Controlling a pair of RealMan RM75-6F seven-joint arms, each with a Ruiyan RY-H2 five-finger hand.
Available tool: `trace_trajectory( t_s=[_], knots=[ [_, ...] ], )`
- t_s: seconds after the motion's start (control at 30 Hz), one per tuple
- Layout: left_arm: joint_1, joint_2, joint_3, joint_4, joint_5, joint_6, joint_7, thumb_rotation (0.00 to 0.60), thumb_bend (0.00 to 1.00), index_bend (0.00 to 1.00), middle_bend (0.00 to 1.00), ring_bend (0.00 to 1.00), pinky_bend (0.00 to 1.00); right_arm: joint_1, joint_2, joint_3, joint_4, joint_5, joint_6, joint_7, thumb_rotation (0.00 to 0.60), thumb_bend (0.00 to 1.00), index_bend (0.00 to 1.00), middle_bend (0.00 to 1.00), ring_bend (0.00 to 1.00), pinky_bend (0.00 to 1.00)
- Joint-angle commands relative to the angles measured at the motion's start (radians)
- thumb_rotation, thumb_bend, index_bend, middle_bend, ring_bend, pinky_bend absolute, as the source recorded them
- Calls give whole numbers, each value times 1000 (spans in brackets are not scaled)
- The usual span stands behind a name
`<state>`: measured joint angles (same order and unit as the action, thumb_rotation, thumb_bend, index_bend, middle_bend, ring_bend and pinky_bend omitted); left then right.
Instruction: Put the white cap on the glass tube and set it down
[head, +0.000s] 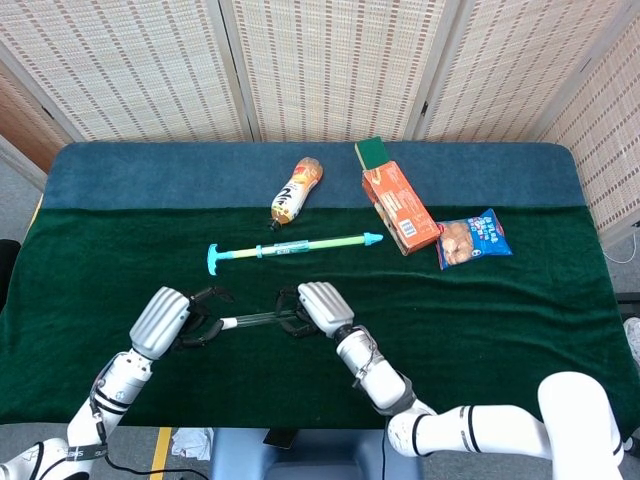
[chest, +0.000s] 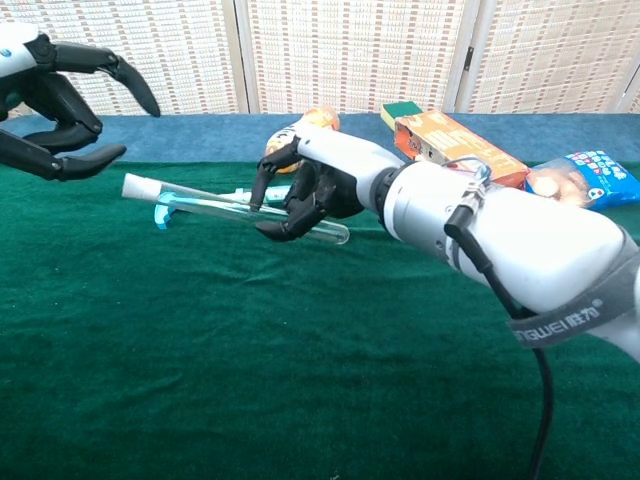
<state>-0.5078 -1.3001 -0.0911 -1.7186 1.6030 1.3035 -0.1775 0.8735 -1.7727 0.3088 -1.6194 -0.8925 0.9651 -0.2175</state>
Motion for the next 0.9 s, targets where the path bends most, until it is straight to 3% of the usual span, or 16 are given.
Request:
trace_trajectory(
  t_s=[0.03, 0.3, 0.77, 0.9],
  knots=[
    [6, 7, 0, 5, -6, 4, -3, 600, 455, 415, 994, 881, 832, 1, 25, -9, -4, 9, 10, -41, 600, 407, 881, 1000, 1000, 1000],
    [24, 19, 1, 25, -29, 13, -22, 600, 455, 412, 994, 880, 832, -12, 56, -45, 35, 37, 32, -109, 600, 407, 881, 1000, 1000, 1000],
    [37, 22, 0, 22, -33, 20, -13, 600, 456, 403, 994, 880, 832, -18, -53, -115, 280, -10, 11, -146, 600, 407, 881, 1000, 1000, 1000],
    [39, 21, 0, 23, -33, 21, -14, 600, 455, 402, 994, 880, 832, -22, -74, -124, 321, -28, 4, -151, 600, 407, 824, 1000, 1000, 1000]
  ],
)
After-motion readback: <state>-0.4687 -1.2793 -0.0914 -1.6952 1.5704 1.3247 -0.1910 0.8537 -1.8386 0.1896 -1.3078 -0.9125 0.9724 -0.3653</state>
